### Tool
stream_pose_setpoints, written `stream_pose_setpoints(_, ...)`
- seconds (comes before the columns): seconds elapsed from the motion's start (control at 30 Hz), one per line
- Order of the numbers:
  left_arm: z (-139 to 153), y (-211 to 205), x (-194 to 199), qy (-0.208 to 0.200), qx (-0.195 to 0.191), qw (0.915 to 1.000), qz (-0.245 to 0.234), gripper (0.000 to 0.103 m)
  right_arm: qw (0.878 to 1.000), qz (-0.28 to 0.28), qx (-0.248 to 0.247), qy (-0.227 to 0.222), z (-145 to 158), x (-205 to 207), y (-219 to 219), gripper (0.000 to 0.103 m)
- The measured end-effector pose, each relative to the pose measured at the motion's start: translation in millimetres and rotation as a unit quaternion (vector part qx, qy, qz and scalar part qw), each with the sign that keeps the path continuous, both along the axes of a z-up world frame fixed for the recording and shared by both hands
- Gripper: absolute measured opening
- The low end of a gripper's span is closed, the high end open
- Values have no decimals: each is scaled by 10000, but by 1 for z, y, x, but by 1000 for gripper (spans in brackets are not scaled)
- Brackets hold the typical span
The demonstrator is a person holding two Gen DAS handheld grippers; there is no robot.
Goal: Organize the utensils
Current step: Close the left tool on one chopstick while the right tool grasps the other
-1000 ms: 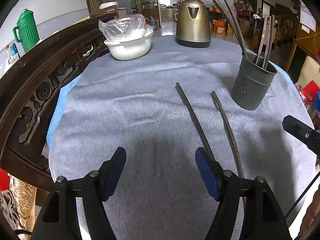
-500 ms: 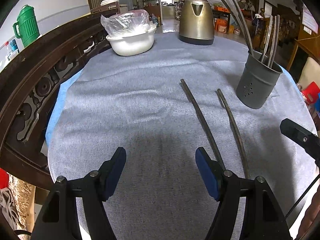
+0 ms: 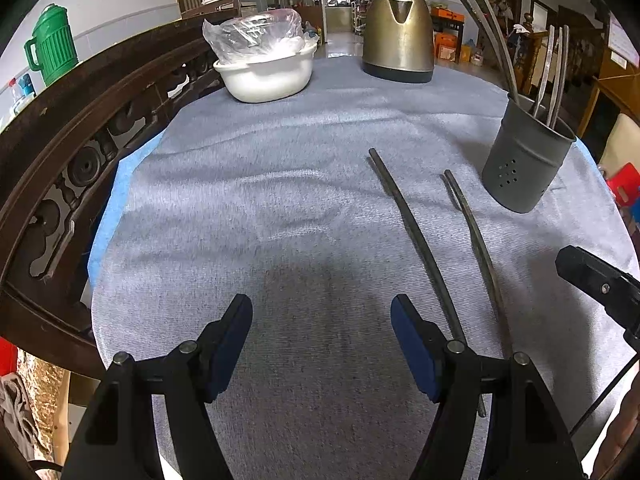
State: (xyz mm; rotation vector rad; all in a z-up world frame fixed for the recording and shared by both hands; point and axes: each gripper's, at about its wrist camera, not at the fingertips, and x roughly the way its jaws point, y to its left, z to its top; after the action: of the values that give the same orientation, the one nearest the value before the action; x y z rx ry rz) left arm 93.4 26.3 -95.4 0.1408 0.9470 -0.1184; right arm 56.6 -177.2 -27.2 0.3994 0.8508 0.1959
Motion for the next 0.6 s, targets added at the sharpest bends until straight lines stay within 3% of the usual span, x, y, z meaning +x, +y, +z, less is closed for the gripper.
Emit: stream_pose_setpoints(0.6,-6,4,11,170,-92,9998,15,73,9999,77,-10,153,-13,12,8,41)
